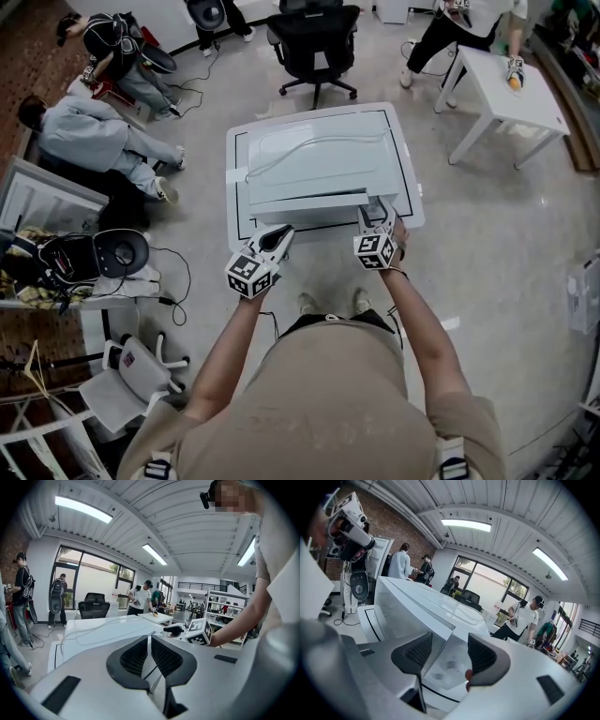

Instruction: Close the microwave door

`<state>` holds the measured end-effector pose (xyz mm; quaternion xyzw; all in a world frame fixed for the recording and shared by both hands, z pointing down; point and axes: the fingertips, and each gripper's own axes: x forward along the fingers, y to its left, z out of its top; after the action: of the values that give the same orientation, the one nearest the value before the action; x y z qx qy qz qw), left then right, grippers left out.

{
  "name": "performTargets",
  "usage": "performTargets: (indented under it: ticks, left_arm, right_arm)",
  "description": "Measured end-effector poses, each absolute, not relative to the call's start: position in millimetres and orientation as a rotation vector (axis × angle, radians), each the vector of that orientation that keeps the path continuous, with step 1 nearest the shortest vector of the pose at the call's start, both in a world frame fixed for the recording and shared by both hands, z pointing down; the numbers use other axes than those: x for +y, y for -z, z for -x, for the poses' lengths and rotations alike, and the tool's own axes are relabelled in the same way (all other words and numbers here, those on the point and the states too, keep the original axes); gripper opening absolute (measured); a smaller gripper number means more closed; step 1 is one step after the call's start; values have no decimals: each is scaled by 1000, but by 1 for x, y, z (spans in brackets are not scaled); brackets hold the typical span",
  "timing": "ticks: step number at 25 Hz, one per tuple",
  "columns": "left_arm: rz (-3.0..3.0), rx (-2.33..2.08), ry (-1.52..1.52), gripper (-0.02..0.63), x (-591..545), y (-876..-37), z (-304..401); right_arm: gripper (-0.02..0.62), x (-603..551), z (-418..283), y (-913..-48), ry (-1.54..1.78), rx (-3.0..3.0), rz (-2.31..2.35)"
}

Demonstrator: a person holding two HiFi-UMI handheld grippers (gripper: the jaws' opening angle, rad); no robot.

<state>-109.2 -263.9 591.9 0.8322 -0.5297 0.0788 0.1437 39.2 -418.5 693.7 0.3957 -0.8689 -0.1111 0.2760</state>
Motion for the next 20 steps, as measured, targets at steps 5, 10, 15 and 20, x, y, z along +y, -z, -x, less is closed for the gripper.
performTargets:
  ticks: [5, 10, 15, 20]
  left_arm:
    - [-2390, -1533, -230, 11, -265, -594, 111]
    - [-2389, -1544, -223, 11, -269, -591, 112]
    - [-2389, -1548, -221, 11, -274, -590, 116]
    - [-2391, -1547, -204, 11, -277, -590, 116]
  right_arm:
    - [227, -418, -36, -694, 320, -2323, -1041]
    - [234, -423, -32, -692, 430, -2278, -991]
    - [247, -435, -24, -690, 528, -2217, -950]
    - [248, -433, -25, -687, 538, -2208, -930]
